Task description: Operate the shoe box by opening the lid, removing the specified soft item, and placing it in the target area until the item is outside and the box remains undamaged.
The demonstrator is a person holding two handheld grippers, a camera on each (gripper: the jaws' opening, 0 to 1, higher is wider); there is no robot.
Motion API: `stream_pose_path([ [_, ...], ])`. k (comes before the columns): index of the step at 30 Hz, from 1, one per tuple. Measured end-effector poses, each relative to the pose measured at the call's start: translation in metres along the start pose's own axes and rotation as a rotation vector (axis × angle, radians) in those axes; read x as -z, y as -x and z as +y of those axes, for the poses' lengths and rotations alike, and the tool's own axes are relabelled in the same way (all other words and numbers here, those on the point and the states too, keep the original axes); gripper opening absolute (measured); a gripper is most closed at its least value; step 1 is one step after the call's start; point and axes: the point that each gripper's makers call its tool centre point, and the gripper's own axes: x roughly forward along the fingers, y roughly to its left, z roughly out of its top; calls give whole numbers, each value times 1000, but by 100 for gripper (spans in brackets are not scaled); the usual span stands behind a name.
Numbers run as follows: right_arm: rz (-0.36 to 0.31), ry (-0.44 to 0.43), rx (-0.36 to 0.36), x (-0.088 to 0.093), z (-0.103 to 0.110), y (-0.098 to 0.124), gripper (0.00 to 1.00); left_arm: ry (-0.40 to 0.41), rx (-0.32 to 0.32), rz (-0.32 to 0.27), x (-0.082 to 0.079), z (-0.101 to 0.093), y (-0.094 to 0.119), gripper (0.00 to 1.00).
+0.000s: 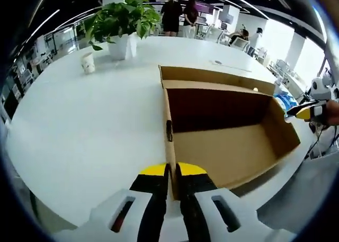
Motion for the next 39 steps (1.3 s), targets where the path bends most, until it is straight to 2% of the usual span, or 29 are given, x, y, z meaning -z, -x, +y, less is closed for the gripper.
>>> stream_pose_path([
  [7, -16, 1, 0, -17, -3, -2, 38, 10, -6, 0, 0, 0, 0, 4],
  [15, -41, -7, 20, -44, -13, -5, 38, 24, -12, -4, 0, 1, -1, 4],
  [29, -37, 14, 42, -85, -35, -26, 38, 34, -6, -1, -1, 1, -1, 4],
  [39, -45, -36, 43, -104, -48, -43, 38, 61, 2, -1, -1, 2, -1, 4],
])
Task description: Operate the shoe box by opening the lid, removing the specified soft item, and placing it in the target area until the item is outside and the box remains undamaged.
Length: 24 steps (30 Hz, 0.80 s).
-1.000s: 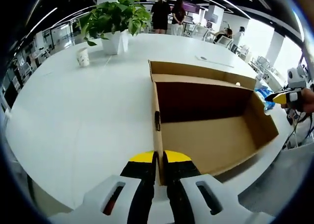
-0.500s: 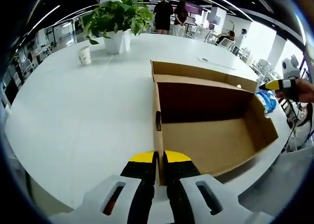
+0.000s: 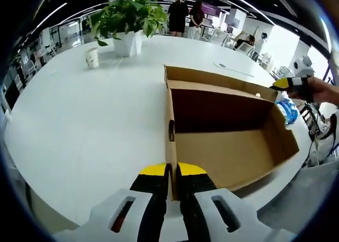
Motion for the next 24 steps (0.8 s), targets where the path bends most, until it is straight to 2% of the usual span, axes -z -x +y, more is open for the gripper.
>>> stream_pose_path([
  [12, 12, -20, 20, -15, -26, -25, 38, 10, 2, 3, 0, 0, 0, 4],
  [24, 36, -56, 41, -14, -38, -52, 37, 14, 9, 6, 0, 1, 0, 4],
])
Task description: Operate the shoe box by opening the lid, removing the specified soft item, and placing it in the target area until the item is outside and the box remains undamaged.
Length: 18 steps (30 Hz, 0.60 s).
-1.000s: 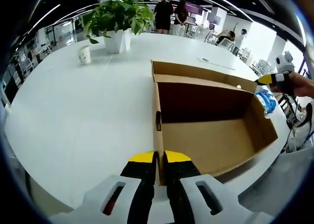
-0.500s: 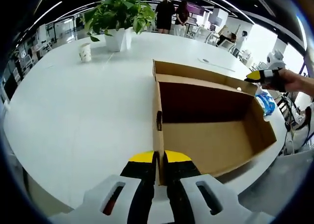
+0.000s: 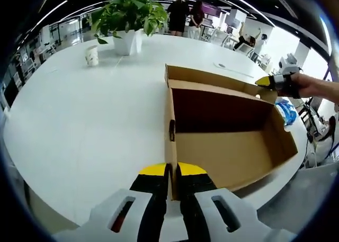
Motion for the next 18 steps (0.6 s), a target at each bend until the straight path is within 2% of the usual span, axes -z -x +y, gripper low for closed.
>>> stream_pose_path([
  [10, 15, -40, 34, -1, -13, -20, 33, 4, 0, -1, 1, 0, 0, 4],
  [14, 15, -46, 54, -3, -15, -24, 25, 2, -3, -2, 1, 0, 0, 4],
  [16, 28, -31, 100, -4, -23, -26, 20, -4, -5, -2, 1, 1, -1, 4],
  [18, 49, -27, 111, -3, -25, -31, 18, -6, -5, -1, 1, 1, -1, 4],
])
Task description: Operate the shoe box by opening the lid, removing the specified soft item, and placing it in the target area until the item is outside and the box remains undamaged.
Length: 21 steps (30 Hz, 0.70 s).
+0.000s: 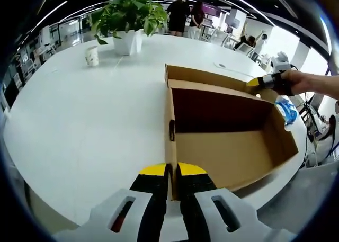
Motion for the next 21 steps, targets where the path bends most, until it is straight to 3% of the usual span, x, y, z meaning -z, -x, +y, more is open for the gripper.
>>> stream_pose_path([
  [8, 61, -5, 68, 4, -7, -6, 13, 6, 2, -4, 0, 2, -3, 4],
  [21, 56, -12, 127, 4, -2, 5, 5, 17, 5, -4, 0, 2, -3, 4],
])
